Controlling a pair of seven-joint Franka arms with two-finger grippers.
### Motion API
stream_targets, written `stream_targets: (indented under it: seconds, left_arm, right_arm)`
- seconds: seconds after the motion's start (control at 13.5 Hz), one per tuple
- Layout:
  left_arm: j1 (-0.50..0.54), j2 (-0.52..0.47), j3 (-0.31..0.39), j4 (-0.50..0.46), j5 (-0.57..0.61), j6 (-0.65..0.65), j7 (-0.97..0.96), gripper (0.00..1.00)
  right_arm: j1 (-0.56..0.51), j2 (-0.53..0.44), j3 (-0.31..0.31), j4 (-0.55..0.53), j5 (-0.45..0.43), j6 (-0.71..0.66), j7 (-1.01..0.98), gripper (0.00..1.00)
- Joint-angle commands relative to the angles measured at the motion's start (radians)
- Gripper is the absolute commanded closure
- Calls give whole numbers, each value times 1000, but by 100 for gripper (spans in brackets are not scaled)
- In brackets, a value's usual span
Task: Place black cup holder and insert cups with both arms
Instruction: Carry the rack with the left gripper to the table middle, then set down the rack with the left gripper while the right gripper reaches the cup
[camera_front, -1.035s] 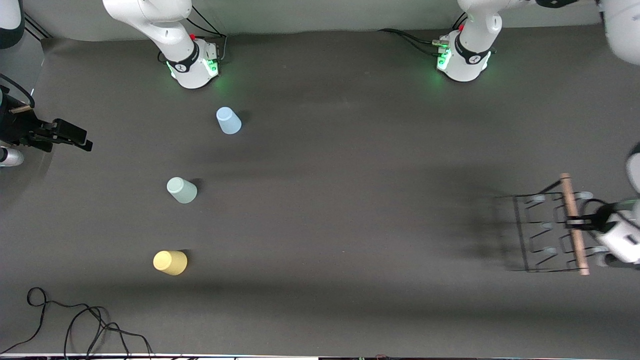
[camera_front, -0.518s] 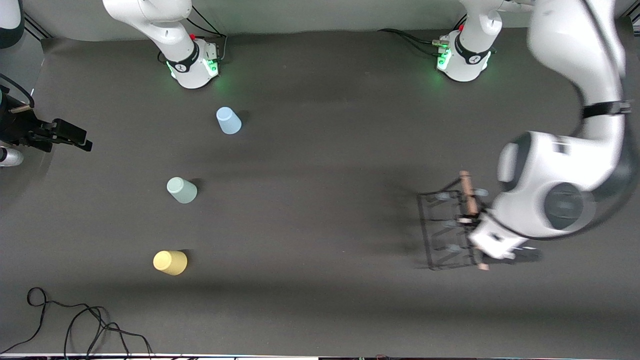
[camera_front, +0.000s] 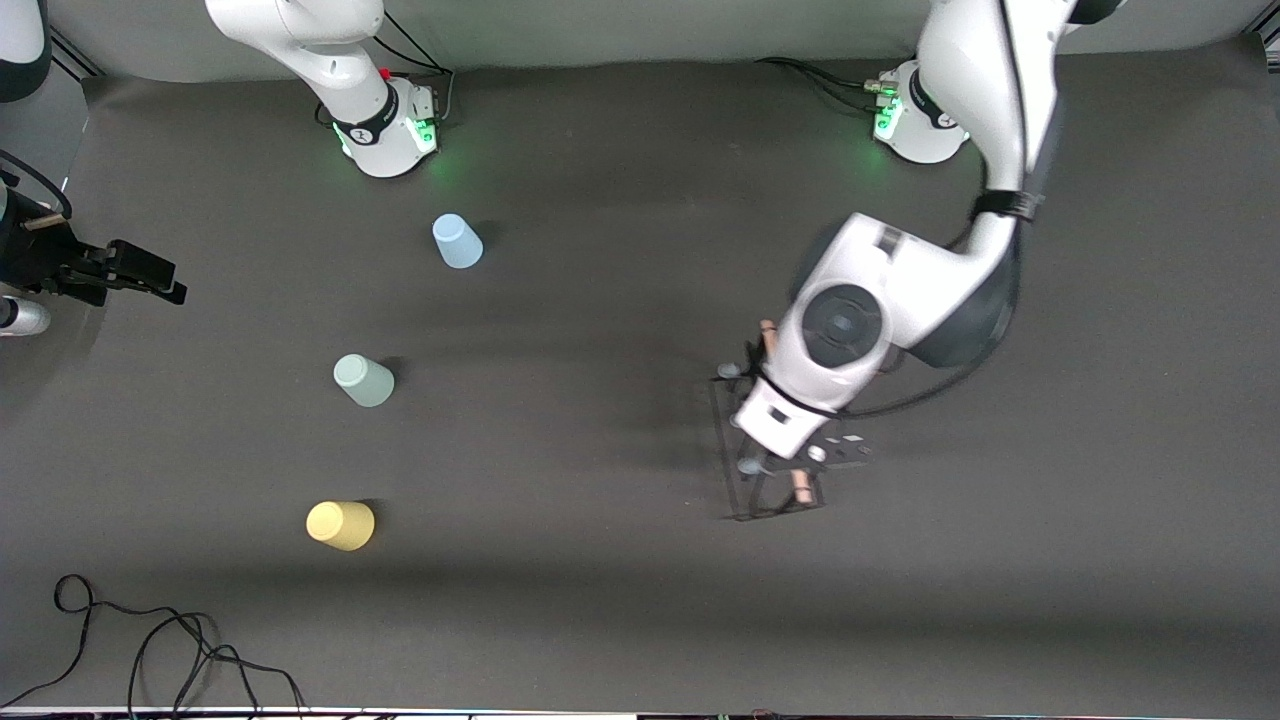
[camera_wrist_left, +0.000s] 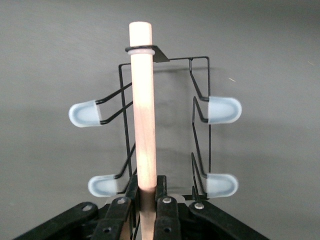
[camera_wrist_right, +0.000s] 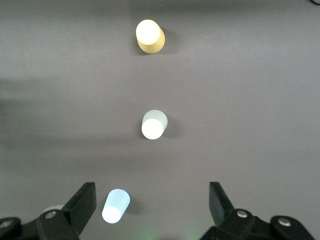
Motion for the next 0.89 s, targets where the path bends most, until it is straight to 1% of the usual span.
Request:
stream_targets:
  seconds: [0.0, 0.07, 0.3, 0.44, 0.52, 0.74, 0.81]
  left_arm:
    - [-92, -13, 10, -2, -25, 12, -60, 100]
    - [-134, -4, 10, -2, -26, 41, -79, 100]
    - [-194, 29, 10, -7, -28, 76, -89, 100]
    - [-201, 53, 10, -7, -28, 118, -103, 100]
    - [-206, 59, 10, -8, -26, 133, -134, 100]
    - [-205, 67, 10, -7, -29, 135, -152, 100]
    - [-203, 67, 10, -7, -29, 133, -158, 100]
  right_arm:
    - [8, -3, -5, 3, 0, 1, -4, 0]
    - [8, -3, -5, 2, 0, 0, -5, 0]
    - [10, -15, -5, -10, 3, 0, -2, 0]
    - [31, -49, -6, -58, -3, 4, -1, 0]
    - [33, -81, -5, -104, -4, 30, -1, 0]
    - [65, -223, -6, -320, -12, 162, -2, 0]
    - [74, -247, -5, -363, -32, 187, -2, 0]
